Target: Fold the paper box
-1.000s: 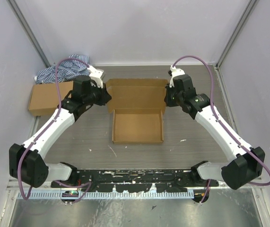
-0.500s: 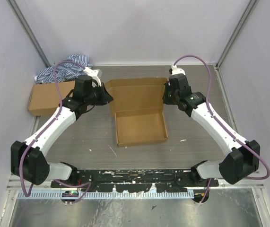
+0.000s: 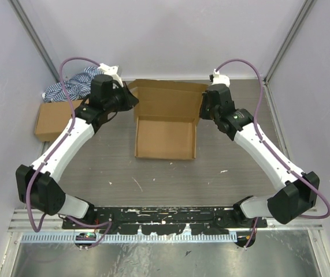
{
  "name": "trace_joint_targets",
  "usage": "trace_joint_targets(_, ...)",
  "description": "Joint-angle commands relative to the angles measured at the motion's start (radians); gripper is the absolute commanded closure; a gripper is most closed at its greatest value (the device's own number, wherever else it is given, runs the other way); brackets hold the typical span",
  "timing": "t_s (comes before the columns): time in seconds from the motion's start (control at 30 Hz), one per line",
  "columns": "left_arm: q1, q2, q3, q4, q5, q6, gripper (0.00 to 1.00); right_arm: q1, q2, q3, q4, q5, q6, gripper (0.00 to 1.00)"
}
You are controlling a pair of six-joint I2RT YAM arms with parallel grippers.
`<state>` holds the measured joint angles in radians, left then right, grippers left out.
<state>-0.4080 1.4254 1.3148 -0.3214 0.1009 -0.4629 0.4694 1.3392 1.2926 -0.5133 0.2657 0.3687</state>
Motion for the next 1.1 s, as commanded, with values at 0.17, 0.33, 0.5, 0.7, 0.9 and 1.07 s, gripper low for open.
trace_joint_targets(0.17, -0.002, 0.03, -0.051, 0.067, -0.007, -0.071, 0.88, 0.005, 0.009, -0.08, 0.084, 0.043, 0.021, 0.97)
trace_joint_targets(0.33, -0.002, -0.008, -0.144, 0.087, -0.023, -0.099, 0.87, 0.018, -0.003, -0.137, 0.1, 0.056, 0.052, 0.97)
trace_joint_targets(0.5, -0.004, -0.041, -0.22, 0.135, -0.021, -0.185, 0.85, 0.056, -0.009, -0.173, 0.098, 0.084, 0.078, 0.97)
trace_joint_targets(0.7, -0.024, -0.054, -0.244, 0.116, -0.019, -0.226, 0.84, 0.108, -0.019, -0.203, 0.079, 0.139, 0.102, 0.96)
trace_joint_targets(0.9, -0.031, -0.084, -0.244, 0.068, -0.002, -0.253, 0.82, 0.132, -0.076, -0.258, 0.045, 0.178, 0.118, 0.96)
trace_joint_targets(1.07, -0.052, -0.119, -0.254, 0.021, 0.005, -0.296, 0.82, 0.151, -0.137, -0.311, 0.014, 0.187, 0.14, 0.96)
